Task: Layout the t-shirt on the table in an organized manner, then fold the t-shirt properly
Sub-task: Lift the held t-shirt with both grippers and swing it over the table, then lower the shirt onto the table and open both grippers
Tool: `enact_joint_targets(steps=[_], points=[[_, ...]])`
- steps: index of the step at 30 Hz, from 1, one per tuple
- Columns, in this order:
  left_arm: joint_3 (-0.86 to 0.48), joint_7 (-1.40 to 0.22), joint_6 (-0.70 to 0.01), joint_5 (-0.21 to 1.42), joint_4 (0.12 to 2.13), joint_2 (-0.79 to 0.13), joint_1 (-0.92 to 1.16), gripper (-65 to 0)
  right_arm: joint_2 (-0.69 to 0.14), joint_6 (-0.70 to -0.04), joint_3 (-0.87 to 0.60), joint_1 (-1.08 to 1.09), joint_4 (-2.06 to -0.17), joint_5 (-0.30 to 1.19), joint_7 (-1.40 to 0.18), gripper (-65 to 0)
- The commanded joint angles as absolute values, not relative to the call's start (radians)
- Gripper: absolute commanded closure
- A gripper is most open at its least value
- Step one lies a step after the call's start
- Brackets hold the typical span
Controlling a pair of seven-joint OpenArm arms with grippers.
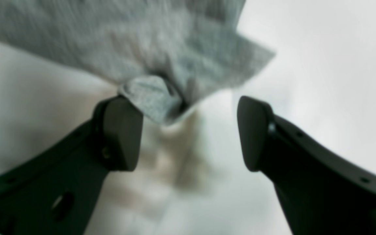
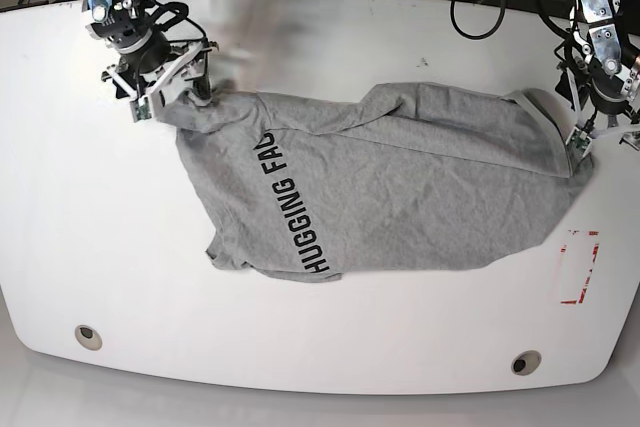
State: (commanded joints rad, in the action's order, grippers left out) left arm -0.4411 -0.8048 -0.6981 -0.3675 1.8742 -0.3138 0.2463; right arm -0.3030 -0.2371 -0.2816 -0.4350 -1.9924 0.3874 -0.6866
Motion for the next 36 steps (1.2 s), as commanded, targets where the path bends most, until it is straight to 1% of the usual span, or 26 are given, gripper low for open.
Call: enact_joint_targets(steps=[3, 8, 12, 17, 19, 23, 27, 33, 36], points=[[-0.423, -0.748, -0.698, -0.367, 1.873, -0.308, 0.246, -51.8, -0.28, -0.237, -0.318, -0.386, -1.983, 0.387, -0.688, -44.0], [-0.397, -0.631, -0.698, -0.367, 1.871, -0.271, 0.246, -51.8, -0.243, -0.237, -0.358, -0.351, -1.982, 0.389, -0.688, -44.1], [-0.401, -0.522, -0.698, -0.367, 1.871, -0.236, 0.251, -51.8, -0.214, -0.237, -0.364, -0.34, -1.982, 0.389, -0.687, -44.1], [-0.397, -0.444, -0.698, -0.367, 1.871, -0.205, 0.259, -51.8, -0.194, -0.237, -0.366, -0.326, -2.002, 0.395, -0.69, -43.8], [-0.397, -0.435, -0.698, -0.367, 1.871, -0.2, 0.26, -51.8, -0.194, -0.237, -0.367, -0.355, -2.008, 0.42, -0.694, -43.7], [-0.397, -0.435, -0.698, -0.366, 1.871, -0.2, 0.26, -51.8, -0.203, -0.237, -0.367, -0.42, -2.008, 0.524, -0.713, -43.7], [-0.4, -0.433, -0.698, -0.366, 1.874, -0.2, 0.271, -51.8, -0.205, -0.237, -0.367, -0.473, -2.008, 0.584, -0.71, -43.7], [-0.401, -0.433, -0.698, -0.364, 1.876, -0.197, 0.278, -51.8, -0.231, -0.237, -0.369, -0.435, -2.0, 0.556, -0.699, -43.7], [-0.401, -0.432, -0.698, -0.364, 1.876, -0.183, 0.277, -51.8, -0.237, -0.231, -0.369, -0.381, -1.995, 0.486, -0.688, -43.8]])
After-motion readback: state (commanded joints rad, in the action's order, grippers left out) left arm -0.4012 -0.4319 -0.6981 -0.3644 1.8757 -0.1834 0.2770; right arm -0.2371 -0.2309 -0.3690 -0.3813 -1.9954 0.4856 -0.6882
